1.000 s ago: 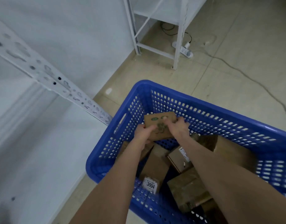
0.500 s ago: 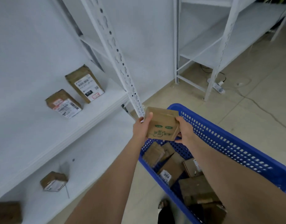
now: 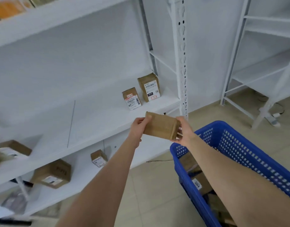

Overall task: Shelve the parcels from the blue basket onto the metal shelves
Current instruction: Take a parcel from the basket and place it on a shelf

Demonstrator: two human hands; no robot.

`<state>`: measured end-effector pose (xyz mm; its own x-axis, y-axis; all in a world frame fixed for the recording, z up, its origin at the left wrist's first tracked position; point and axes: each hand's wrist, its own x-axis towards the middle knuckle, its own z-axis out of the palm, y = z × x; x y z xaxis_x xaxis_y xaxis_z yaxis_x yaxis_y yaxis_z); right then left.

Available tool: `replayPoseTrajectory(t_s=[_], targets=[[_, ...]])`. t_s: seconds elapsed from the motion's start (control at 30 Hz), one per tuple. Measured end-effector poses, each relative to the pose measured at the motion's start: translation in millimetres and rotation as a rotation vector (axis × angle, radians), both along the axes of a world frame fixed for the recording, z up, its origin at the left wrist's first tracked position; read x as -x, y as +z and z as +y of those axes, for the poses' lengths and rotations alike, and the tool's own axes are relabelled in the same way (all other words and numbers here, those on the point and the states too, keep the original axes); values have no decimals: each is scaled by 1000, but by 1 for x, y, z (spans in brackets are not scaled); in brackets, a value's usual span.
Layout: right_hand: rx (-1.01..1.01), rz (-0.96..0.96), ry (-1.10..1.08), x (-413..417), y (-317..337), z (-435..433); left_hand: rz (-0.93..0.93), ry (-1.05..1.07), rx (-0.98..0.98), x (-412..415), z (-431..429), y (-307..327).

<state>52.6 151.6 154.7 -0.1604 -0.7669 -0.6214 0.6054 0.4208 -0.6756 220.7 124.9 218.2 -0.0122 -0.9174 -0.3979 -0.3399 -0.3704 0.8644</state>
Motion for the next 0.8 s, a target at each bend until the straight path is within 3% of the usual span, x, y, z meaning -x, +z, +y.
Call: replayPoseTrajectory(t_s=[0.4, 0.67, 0.8], targets=[[173, 42, 110, -180, 39, -21, 212, 207, -7, -176, -22, 36], [113, -57, 322, -259, 45, -32, 156, 71, 10, -294, -42, 62], [132, -112, 306, -296, 53, -30, 125, 90, 51, -320, -47, 72]])
